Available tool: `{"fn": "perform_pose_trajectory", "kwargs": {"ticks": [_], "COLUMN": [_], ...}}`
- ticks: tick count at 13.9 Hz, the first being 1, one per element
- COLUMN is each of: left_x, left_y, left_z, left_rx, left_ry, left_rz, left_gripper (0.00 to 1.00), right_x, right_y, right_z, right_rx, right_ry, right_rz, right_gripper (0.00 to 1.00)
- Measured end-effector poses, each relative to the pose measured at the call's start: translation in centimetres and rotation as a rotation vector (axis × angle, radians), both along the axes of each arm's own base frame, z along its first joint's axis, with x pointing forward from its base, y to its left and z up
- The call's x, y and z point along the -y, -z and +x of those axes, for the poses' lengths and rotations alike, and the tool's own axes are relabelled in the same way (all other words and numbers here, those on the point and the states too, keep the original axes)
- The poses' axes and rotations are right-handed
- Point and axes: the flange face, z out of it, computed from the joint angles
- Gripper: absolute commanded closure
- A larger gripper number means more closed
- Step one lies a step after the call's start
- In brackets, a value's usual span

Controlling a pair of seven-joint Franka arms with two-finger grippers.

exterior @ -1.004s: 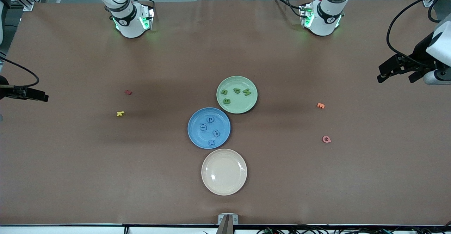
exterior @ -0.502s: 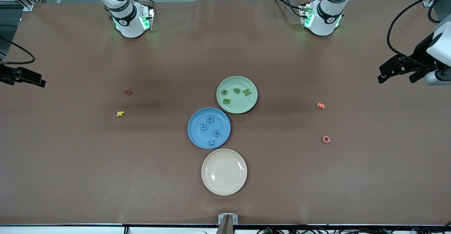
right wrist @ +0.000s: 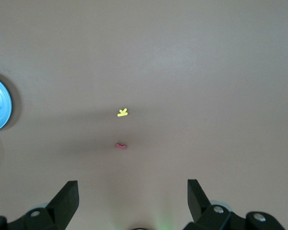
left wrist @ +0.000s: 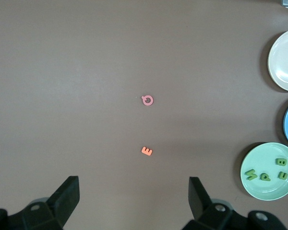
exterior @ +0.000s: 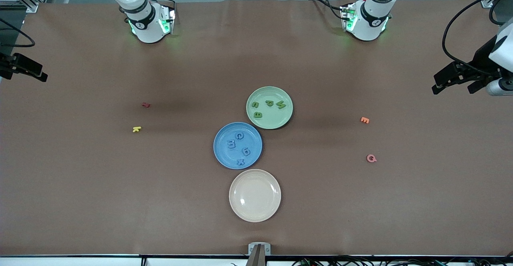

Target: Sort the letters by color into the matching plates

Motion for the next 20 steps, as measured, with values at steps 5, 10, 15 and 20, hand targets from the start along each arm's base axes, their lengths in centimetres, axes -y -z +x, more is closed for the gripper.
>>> {"fn": "perform_pose_trajectory", "kwargs": {"ticks": [5, 10, 15, 20], "left_x": [-0.1, -0.2, -0.6, -0.6], "left_y": [-0.1, -0.1, -0.5, -0.7], "left_z": [0.0, 0.0, -0.2, -0.3], "left_rx": [0.001, 0.001, 0.008, 0.012], "left_ry": [-0.001, -0.001, -0.009, -0.008], "left_rz": [-0.002, -0.004, -0.005, -0.005], "left_gripper": [0.00, 0.00, 0.00, 0.00], "right_x": [0.0, -0.4, -0.2, -0.3], "right_y": [-1.2, -2.2, -2.7, -2.4], "right_z": [-1.0, -1.8, -2.5, -2.6], "right_rx": [0.016, 0.022, 0.016, -0.002], "right_ry": [-0.001, -0.008, -0.004, -0.005], "right_rz": [0.001, 0.002, 0.004, 0.007], "right_gripper": [0.00, 0.00, 0.00, 0.00]}}
